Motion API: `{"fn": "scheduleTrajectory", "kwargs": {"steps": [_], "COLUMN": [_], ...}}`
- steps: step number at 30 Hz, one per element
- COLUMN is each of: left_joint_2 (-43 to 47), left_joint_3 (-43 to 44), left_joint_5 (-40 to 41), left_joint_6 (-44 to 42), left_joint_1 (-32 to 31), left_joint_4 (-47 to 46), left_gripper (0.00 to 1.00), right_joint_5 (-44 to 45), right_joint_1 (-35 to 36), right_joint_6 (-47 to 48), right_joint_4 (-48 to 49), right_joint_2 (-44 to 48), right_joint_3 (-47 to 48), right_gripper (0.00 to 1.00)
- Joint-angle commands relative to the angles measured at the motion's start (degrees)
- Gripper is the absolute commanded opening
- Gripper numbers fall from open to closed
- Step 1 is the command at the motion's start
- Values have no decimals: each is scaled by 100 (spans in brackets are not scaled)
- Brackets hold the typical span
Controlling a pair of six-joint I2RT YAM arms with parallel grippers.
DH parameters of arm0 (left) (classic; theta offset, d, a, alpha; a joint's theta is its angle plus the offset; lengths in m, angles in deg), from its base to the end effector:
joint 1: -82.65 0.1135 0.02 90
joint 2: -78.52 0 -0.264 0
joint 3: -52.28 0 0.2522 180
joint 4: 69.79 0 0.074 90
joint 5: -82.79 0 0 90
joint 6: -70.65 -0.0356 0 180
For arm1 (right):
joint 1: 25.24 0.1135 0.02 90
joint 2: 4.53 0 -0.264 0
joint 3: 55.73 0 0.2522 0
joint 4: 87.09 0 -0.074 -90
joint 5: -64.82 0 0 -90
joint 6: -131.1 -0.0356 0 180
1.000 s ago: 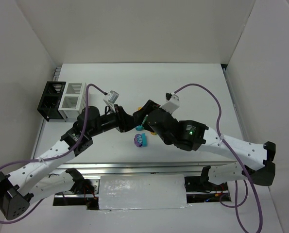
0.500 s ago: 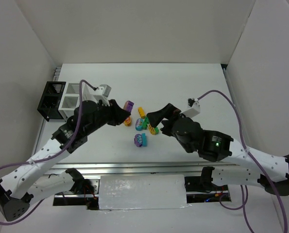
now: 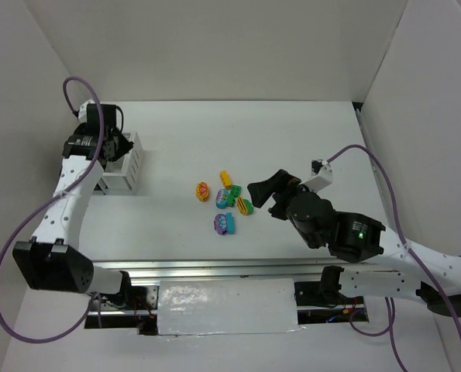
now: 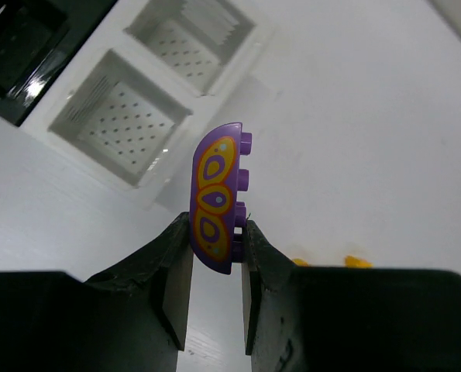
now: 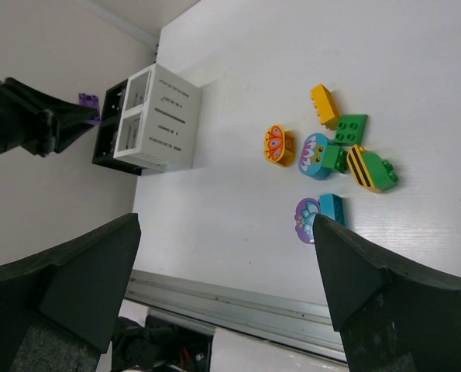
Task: Sort the legos into containers by color
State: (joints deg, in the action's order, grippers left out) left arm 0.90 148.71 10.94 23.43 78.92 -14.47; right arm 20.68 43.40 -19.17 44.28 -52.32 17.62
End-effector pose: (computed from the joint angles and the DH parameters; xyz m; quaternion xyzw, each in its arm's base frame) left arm 0.2889 -0.0077 0.3885 -0.3616 0.8074 -0.0460 0.4639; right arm 0.0824 0.1407 0.3791 0.1582 0.7819 0.3181 0.5122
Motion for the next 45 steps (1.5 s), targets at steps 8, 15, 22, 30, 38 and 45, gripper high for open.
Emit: {"fn": "scheduleTrajectory", "kwargs": {"steps": [8,15,22,30,38,45], "left_joint_2": [-780,-921,-1000,-912,-484,678], "left_joint_3": [-199,-515,-638,-603,-524,-787], "left_joint_5": [320,312,30,-224,-242,479], "left_joint_6": [625,643,608,573,494,2], "left_joint_1": [636,900,1014,1129,1085,-1125], "left_joint_4": [256,-7,-280,-403,-350,-324], "left_gripper": [0,0,21,61,87,89], "right_joint_5": [45,-16,-130,-227,-236,-157], "right_joint_1": [-17,-17,-26,-26,-52,-281], "right_joint_6": [270,428,543,604,771,130], "right_joint_4": [-37,121,262,314,455,-538], "right_joint_2": [376,262,16,-90,-212,-715], "right_joint_3": [-202,-203,-124,-97,-211,-105], "right_gripper": [100,100,100,100,100,100]}}
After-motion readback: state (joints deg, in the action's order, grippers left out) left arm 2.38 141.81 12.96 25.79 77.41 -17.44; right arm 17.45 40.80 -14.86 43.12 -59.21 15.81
